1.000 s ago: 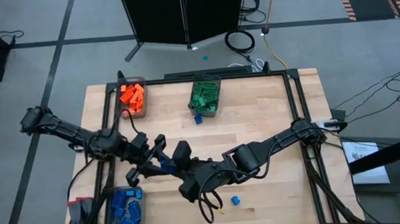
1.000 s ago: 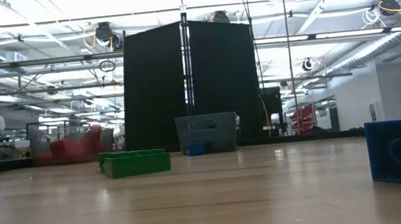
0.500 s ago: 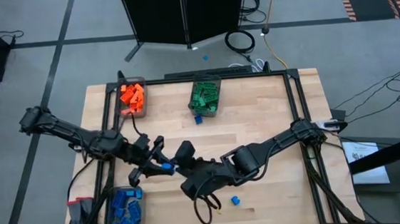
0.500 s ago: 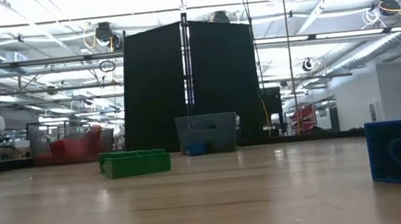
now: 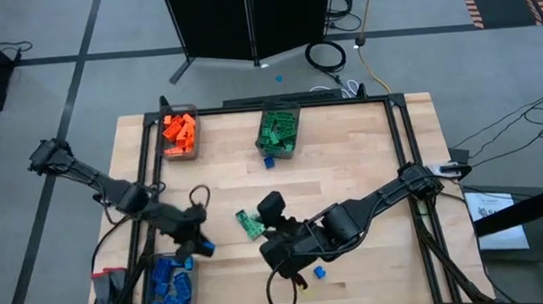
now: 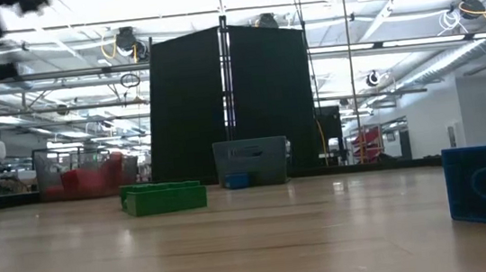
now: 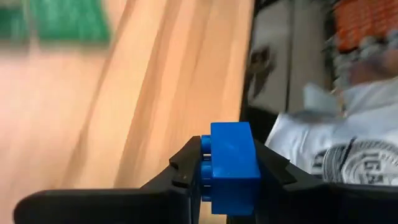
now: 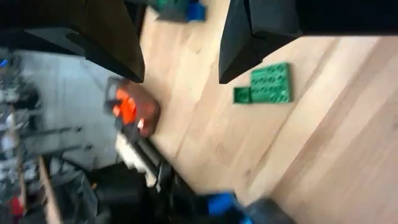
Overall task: Sort blocks
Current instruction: Put the blue game piece into the bottom left black transparent bin
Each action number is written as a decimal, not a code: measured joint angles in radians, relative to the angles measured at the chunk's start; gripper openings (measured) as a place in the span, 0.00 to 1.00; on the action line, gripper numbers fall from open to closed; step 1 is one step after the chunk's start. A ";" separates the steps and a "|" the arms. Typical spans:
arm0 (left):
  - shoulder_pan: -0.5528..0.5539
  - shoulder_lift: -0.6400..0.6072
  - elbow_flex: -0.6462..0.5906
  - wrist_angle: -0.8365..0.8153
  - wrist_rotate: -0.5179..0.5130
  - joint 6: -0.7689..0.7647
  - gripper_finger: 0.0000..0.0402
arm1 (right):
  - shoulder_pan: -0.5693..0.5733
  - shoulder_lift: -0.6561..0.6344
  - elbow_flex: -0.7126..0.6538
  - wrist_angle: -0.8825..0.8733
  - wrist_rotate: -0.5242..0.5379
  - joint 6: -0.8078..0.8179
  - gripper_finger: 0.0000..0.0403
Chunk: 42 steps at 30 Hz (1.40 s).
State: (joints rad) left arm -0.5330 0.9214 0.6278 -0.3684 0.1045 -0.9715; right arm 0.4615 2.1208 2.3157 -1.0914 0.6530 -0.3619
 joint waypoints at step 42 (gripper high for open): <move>-0.622 0.242 -0.001 -0.119 -0.043 -0.296 0.55 | -0.479 0.023 -0.399 0.142 -0.469 0.181 0.59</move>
State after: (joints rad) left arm -1.1548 1.1630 0.6270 -0.4874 0.0612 -1.2677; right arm -0.0179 2.1433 1.9169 -0.9490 0.1836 -0.1811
